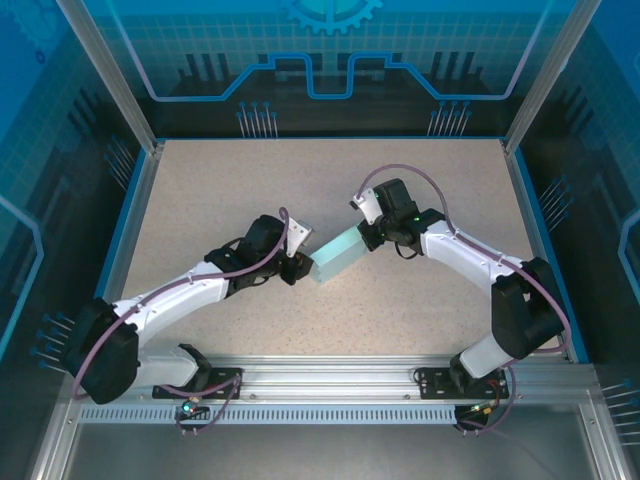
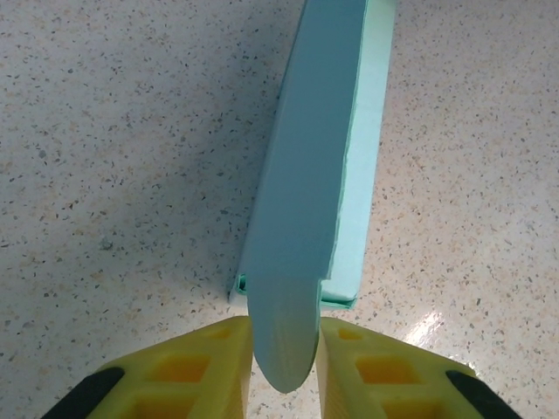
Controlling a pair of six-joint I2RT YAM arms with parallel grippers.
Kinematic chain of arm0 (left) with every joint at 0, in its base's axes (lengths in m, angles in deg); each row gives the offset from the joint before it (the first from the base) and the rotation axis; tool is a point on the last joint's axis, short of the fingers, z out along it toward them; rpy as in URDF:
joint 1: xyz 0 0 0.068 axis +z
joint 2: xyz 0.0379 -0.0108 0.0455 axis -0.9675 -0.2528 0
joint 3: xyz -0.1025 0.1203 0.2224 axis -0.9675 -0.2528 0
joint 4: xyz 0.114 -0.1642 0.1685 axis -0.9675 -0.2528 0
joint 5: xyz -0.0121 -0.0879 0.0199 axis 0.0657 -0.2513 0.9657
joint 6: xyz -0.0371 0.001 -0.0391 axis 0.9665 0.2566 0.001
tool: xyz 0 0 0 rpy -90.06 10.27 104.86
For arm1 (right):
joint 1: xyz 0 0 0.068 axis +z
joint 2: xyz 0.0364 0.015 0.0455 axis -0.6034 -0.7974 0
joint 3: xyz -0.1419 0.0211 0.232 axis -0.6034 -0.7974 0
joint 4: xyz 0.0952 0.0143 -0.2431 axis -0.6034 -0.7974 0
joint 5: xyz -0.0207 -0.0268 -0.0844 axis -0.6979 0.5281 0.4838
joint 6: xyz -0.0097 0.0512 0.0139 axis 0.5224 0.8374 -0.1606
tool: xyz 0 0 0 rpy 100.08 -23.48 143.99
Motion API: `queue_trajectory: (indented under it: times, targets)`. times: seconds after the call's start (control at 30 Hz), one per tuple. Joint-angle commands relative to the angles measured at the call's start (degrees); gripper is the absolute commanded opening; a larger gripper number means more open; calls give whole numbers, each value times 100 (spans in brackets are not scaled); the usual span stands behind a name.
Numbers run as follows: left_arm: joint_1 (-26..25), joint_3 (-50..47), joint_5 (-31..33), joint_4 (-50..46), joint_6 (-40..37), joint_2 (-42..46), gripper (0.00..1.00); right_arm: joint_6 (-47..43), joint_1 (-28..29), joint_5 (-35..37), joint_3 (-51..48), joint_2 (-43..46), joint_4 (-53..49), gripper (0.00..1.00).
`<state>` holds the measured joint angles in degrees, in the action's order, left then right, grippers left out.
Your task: Fold the paper box
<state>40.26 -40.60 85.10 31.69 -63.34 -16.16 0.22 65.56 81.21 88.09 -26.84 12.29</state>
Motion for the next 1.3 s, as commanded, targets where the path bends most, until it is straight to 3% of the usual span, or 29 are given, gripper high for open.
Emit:
queue_trajectory:
  times: [0.0,0.2,0.33,0.5,0.93,1.1,1.27]
  targets:
    - [-38,225,82,-78,-90,-78,24,66,47,94,-93,91,-222,3]
    - [-86,236,303,-43,-30,-74,20,94,49,85,-119,99,-222,3]
    - [-99,257,403,-61,-37,-64,28,99,47,85,-93,82,-239,3]
    - [-111,295,475,-87,-70,-77,28,95,46,61,-85,47,-244,3]
    - [-228,381,692,-84,108,-150,9,329,47,89,-111,94,-249,3]
    - [-390,414,1280,-41,700,-148,6,733,64,141,-163,176,-263,2]
    - [-435,312,1356,289,1556,-34,10,1072,111,203,-215,300,-250,2]
